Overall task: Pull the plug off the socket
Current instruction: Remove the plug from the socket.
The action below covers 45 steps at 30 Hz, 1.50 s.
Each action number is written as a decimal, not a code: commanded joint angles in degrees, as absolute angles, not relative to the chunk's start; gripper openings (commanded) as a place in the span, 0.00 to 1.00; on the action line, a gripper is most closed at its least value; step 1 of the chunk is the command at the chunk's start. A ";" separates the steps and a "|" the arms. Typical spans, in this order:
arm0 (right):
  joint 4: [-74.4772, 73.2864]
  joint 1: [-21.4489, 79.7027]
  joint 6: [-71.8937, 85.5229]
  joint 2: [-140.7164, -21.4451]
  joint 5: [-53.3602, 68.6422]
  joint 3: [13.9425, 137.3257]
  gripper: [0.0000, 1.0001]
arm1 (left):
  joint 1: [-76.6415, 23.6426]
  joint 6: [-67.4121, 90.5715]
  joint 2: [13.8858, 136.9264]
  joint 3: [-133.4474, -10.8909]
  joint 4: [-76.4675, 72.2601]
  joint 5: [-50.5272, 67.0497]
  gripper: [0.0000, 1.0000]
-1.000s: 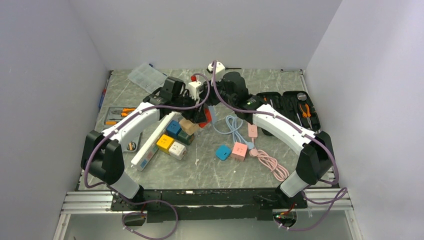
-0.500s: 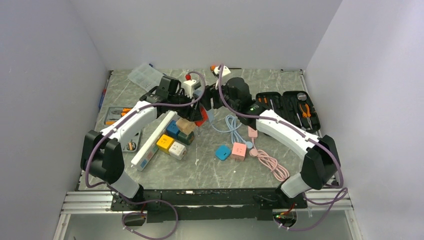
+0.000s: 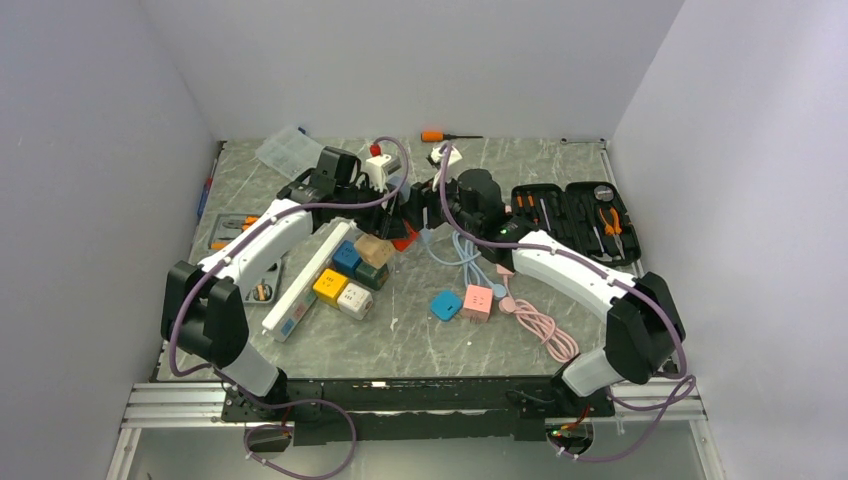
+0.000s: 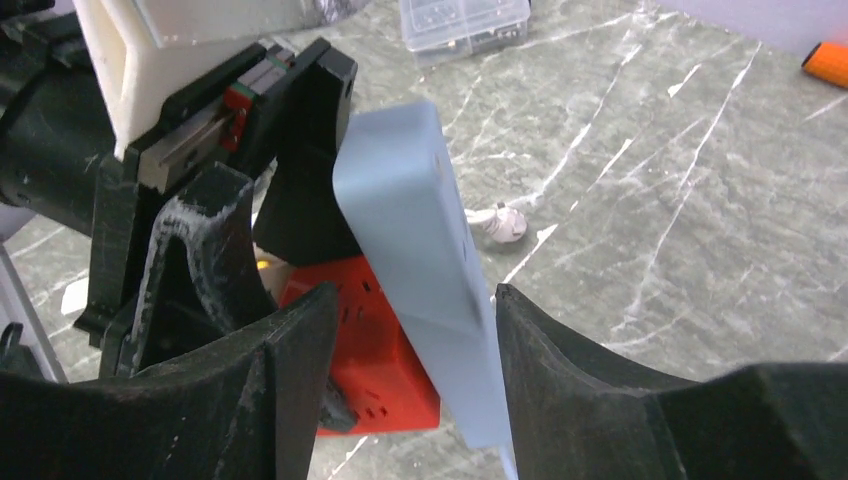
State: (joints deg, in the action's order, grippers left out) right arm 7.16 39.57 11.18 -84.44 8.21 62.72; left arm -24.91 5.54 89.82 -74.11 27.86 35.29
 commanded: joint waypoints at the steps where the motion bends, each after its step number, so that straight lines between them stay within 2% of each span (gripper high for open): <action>1: 13.38 39.51 11.78 -87.02 9.67 66.27 0.60 | -25.04 7.73 86.62 -78.05 25.75 41.46 0.08; 6: 13.13 39.63 11.33 -90.45 10.36 67.89 0.55 | -25.13 7.43 86.16 -78.21 26.39 41.34 0.08; 8: 12.91 39.67 10.92 -90.93 10.10 67.65 0.50 | -25.00 7.22 86.06 -78.46 26.75 40.98 0.08; 17: 11.26 37.48 8.35 -89.62 6.48 64.89 0.03 | -23.01 9.63 86.42 -80.18 26.65 41.64 0.04; 18: 11.34 36.69 8.16 -89.44 6.59 64.89 0.00 | -22.95 9.71 86.36 -80.30 26.83 41.62 0.04; 30: 5.91 32.99 -4.47 -94.75 4.78 71.81 0.00 | -22.94 10.54 85.40 -81.38 29.34 42.59 0.01; 38: 4.31 31.90 -10.05 -98.10 0.51 71.82 0.00 | -22.94 11.09 85.17 -79.99 29.26 43.20 0.01; 45: 3.95 31.99 -12.65 -98.96 1.37 71.66 0.00 | -22.94 12.24 85.10 -81.13 29.09 46.84 0.00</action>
State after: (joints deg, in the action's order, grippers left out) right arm 7.92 37.06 -1.58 -95.44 12.69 72.27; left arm -23.42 7.38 89.84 -77.23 28.86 33.65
